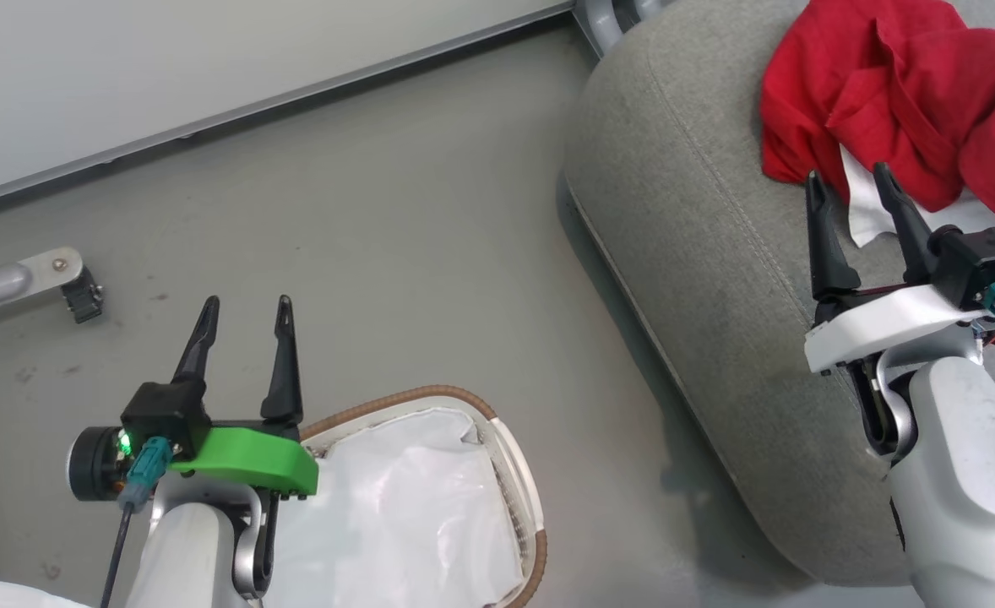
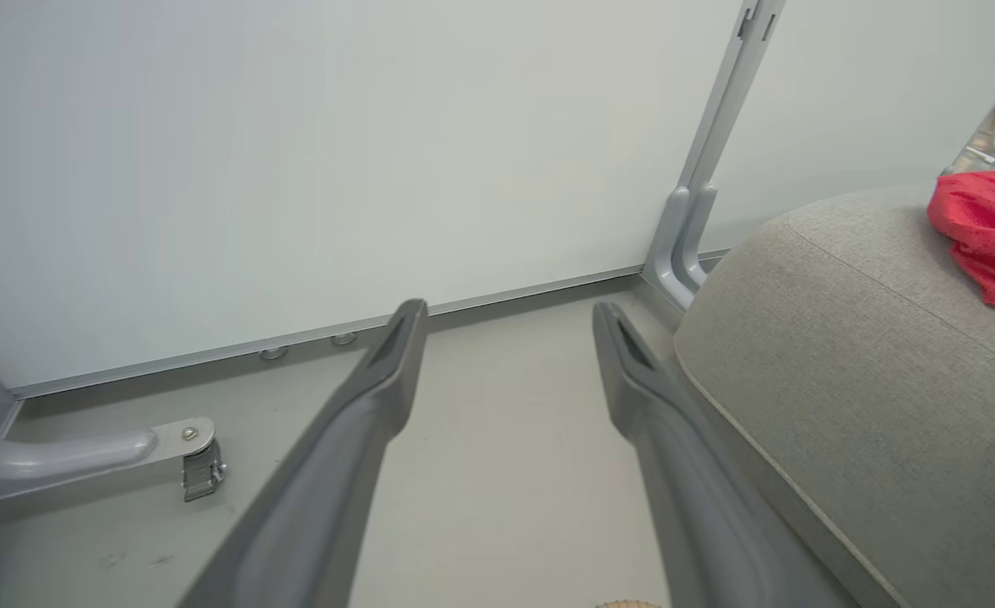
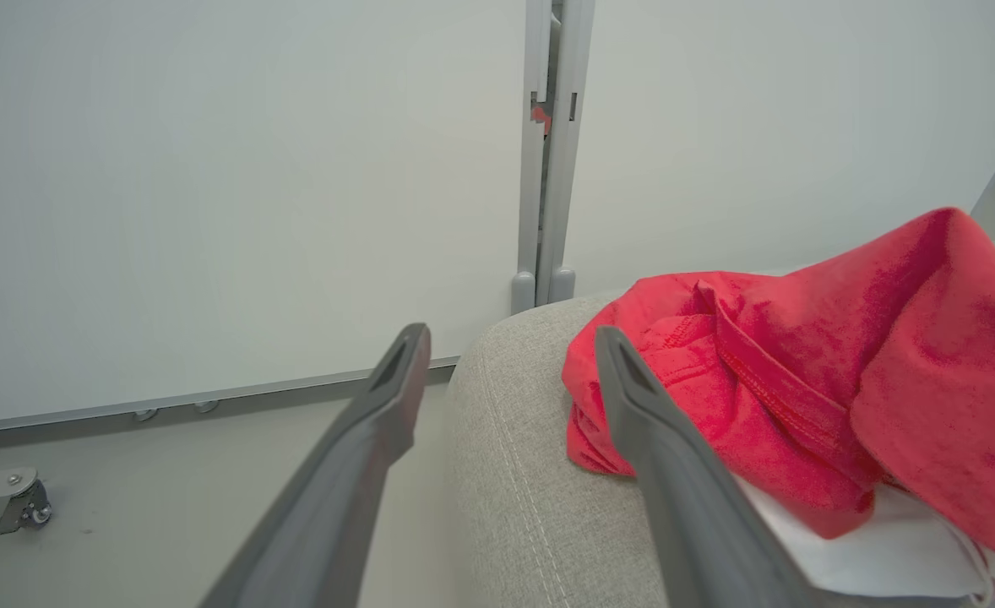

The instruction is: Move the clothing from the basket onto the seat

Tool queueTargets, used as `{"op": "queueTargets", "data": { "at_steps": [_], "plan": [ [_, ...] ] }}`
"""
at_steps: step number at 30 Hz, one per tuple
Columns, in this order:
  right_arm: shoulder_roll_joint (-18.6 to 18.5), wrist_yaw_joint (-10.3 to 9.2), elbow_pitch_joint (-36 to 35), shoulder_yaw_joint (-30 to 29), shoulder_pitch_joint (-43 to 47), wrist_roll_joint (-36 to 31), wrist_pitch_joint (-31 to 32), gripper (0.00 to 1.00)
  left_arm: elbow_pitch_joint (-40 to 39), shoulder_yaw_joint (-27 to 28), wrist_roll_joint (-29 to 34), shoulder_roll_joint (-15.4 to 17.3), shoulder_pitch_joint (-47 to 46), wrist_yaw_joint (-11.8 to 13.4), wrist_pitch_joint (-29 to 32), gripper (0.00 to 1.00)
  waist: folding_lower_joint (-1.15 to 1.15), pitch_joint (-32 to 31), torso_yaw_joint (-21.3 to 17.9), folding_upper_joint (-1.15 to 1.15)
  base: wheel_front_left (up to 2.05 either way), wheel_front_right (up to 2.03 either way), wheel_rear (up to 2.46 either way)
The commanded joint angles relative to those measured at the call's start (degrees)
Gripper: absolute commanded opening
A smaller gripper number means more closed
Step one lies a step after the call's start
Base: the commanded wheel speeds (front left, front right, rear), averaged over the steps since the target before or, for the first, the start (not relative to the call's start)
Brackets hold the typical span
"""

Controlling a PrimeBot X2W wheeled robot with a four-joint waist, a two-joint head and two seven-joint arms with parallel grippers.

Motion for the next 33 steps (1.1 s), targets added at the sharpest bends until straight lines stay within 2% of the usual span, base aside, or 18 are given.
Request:
{"op": "queueTargets", "data": {
  "at_steps": [1, 8, 16, 33],
  "plan": [
    [-0.07, -0.07, -0.24, 0.77, 1.17, 0.33, -0.13, 1.00, -0.14, 0.97, 0.72, 0.03, 1.20, 0.43, 0.05, 1.00, 0.00, -2.43, 2.90, 0.00, 0.00, 0.00, 0.00],
    [-0.12, -0.07, -0.30, 4.26, 4.18, 0.73, -0.13, 1.00, 0.07, 6.00, 1.34, -0.20, 4.20, 1.80, 0.05, 1.00, 0.00, -5.31, 6.88, 0.00, 0.00, 0.00, 0.00],
    [0.63, -0.07, -1.99, 5.52, 8.99, 1.62, -0.13, 1.00, 0.40, 8.56, -1.51, -0.22, 8.60, 2.70, 0.05, 1.00, 0.00, -8.82, 9.46, 0.00, 0.00, 0.00, 0.00],
    [1.46, -0.06, -2.07, 3.89, 17.53, 1.36, -0.13, 1.00, -0.43, 6.83, -5.11, -0.19, 14.70, 0.70, 0.05, 1.00, 0.00, -14.17, 13.23, 0.00, 0.00, 0.00, 0.00]
  ]
}}
